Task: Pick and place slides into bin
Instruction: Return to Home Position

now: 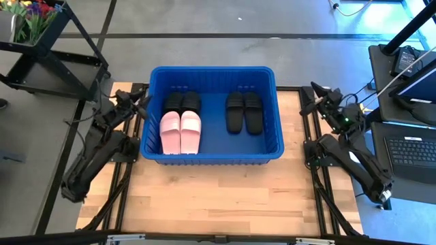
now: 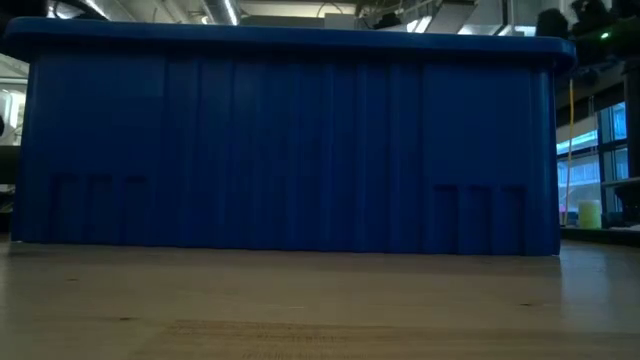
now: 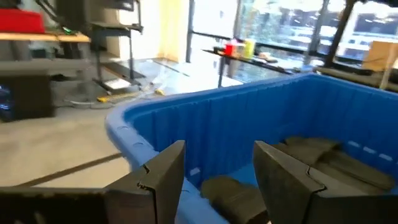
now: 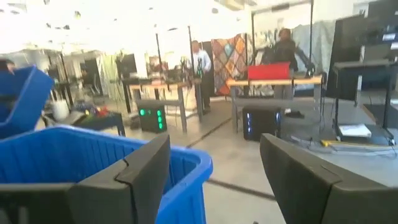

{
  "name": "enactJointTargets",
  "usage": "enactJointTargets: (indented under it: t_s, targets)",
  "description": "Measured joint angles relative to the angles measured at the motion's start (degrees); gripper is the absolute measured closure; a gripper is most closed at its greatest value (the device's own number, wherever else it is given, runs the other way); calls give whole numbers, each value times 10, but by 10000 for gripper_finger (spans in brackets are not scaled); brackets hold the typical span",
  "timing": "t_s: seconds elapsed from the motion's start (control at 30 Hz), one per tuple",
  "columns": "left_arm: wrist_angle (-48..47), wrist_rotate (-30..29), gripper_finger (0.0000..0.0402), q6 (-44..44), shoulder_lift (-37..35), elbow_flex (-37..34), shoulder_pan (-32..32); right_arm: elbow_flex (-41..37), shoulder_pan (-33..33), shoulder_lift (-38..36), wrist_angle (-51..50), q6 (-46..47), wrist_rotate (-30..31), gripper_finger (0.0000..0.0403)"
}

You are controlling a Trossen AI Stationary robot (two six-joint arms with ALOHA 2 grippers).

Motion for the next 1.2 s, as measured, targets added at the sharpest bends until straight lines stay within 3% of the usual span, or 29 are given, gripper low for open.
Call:
enactJointTargets:
  t_s: [0.23,0.47,0.67,0.9,1.2]
  targets:
    - [-55,-67,218,-5,-59,0,4,0,0,-86,-78,2,0,152]
    - [-56,-76,218,-12,-59,0,3,-1,0,-84,-91,14,3,152]
    - [-48,-138,218,1,-59,0,4,-34,0,-84,-65,20,15,152]
    - [-11,-252,218,1,-59,-41,4,-109,0,-84,14,63,16,152]
    - [144,-254,218,-57,-60,-142,4,-168,0,-84,84,77,16,152]
